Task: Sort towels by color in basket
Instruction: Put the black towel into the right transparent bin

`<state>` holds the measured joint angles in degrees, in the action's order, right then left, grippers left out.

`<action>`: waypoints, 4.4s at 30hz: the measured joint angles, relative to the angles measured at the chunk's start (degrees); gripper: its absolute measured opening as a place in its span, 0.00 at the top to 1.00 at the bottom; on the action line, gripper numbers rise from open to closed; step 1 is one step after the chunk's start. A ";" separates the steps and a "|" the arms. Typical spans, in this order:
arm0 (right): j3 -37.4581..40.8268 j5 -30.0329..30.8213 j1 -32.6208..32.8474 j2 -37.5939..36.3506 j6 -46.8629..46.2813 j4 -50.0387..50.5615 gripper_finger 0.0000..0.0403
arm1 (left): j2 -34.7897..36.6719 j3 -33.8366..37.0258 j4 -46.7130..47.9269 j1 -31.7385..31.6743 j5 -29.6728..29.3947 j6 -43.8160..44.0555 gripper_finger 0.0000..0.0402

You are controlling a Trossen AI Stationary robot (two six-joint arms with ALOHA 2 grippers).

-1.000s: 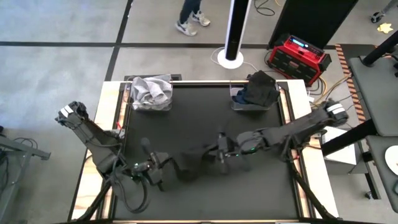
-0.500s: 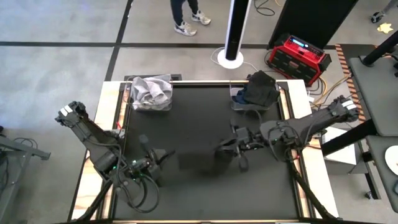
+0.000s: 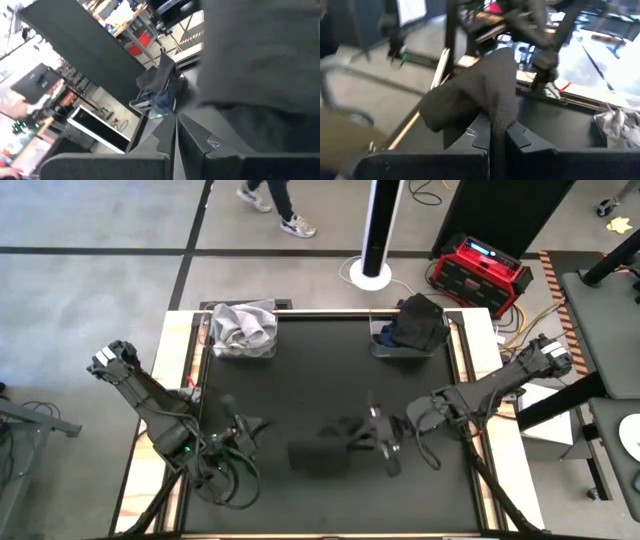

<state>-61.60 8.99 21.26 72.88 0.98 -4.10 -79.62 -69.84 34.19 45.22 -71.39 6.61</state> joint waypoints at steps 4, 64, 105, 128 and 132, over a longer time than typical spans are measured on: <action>0.00 0.00 3.00 0.06 5.95 4.12 0.98 | 1.37 0.95 6.77 0.10 0.12 10.23 0.97; -0.04 32.79 9.22 6.69 20.01 -11.23 0.98 | -16.60 36.76 -94.90 -6.80 27.26 0.77 0.28; -0.02 37.67 9.15 7.14 15.04 -11.85 0.98 | -27.25 27.10 -97.50 -12.52 18.60 -5.51 0.99; 0.02 27.68 12.30 9.63 12.84 -6.25 0.98 | -18.78 35.57 -109.13 -10.94 10.79 -9.25 1.00; 0.02 16.68 12.31 11.34 7.44 -3.75 0.98 | -18.44 38.11 -119.04 -10.92 19.75 -13.27 1.00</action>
<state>-61.58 25.67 33.57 84.22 8.42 -7.85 -98.06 -31.73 -84.86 34.30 -51.64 -6.66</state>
